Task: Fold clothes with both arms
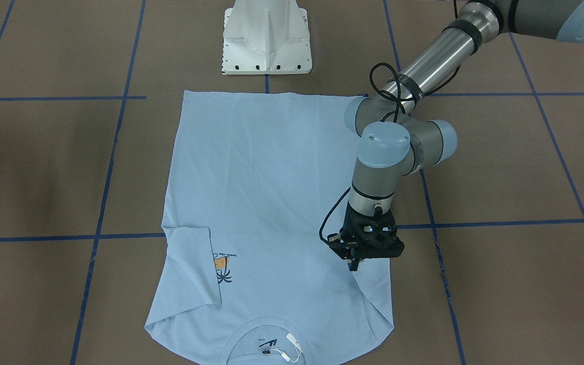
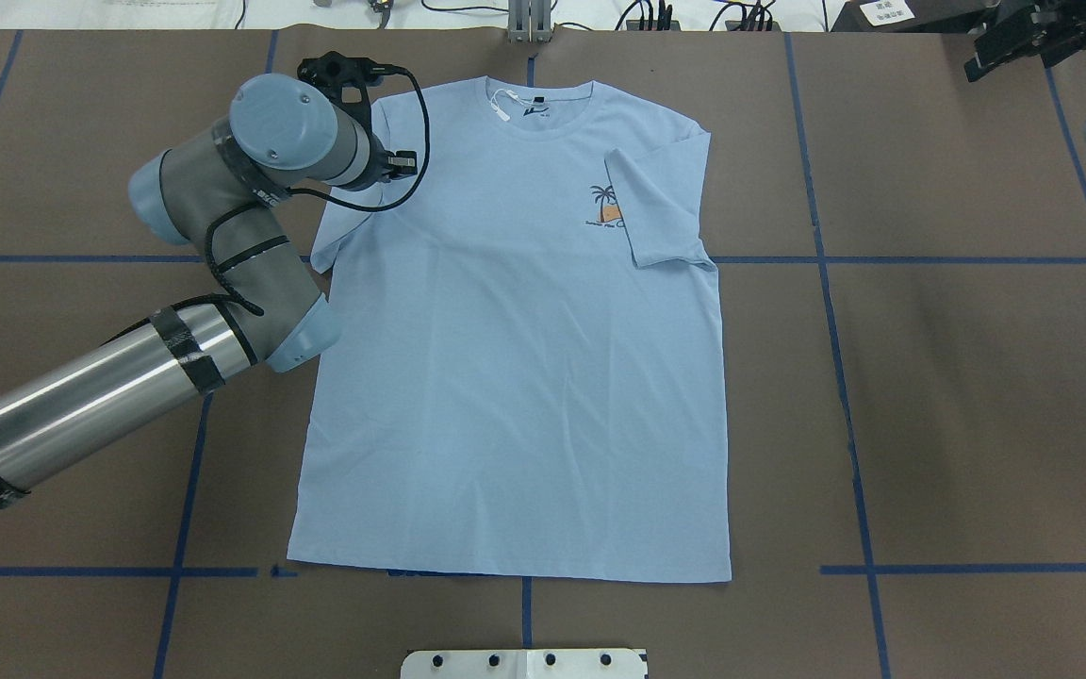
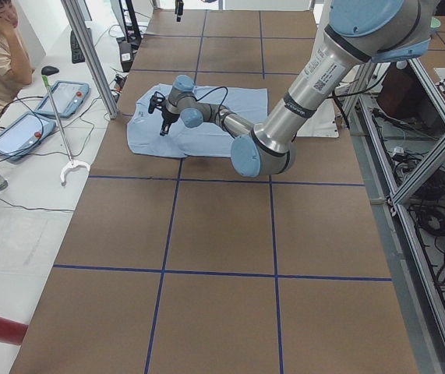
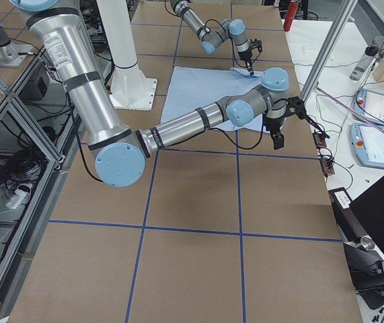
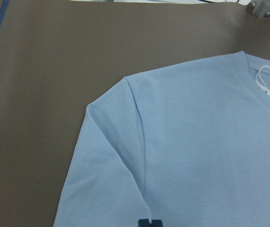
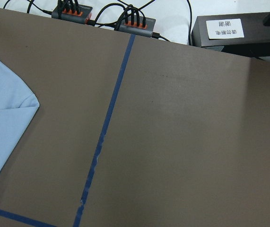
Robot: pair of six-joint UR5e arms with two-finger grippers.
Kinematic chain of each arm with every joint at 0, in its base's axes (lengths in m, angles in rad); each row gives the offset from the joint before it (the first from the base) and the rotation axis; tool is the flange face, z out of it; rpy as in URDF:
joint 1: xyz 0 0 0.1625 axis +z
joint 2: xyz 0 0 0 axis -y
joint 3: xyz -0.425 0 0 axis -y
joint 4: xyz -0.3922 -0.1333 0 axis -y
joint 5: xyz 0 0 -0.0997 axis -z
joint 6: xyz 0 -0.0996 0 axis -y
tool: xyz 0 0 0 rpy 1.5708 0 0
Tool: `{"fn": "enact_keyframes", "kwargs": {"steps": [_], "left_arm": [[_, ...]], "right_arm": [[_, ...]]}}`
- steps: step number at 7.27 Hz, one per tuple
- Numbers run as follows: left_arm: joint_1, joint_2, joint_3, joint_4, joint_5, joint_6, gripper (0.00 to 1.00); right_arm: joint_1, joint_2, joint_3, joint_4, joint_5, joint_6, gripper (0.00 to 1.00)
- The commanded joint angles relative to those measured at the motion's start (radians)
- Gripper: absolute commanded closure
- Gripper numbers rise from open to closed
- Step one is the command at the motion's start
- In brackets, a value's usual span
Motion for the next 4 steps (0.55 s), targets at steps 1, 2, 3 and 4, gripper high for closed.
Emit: {"fn": "enact_keyframes", "kwargs": {"steps": [1, 2, 3, 4], "left_arm": [[0.016, -0.054, 0.076, -0.002, 0.017, -0.022, 1.0], [0.023, -0.056, 0.079, -0.003, 0.02, -0.024, 1.0], [0.025, -0.054, 0.079, -0.011, 0.02, -0.024, 1.0], [0.025, -0.051, 0.072, -0.022, 0.014, -0.013, 0.23]], "right_arm": [[-0.005, 0.0, -0.004, 0.0, -0.002, 0.0, 0.0], [-0.006, 0.0, -0.004, 0.0, -0.002, 0.0, 0.0], [-0.006, 0.0, -0.004, 0.0, -0.002, 0.0, 0.0], [-0.008, 0.0, 0.001, 0.0, -0.002, 0.002, 0.0]]}}
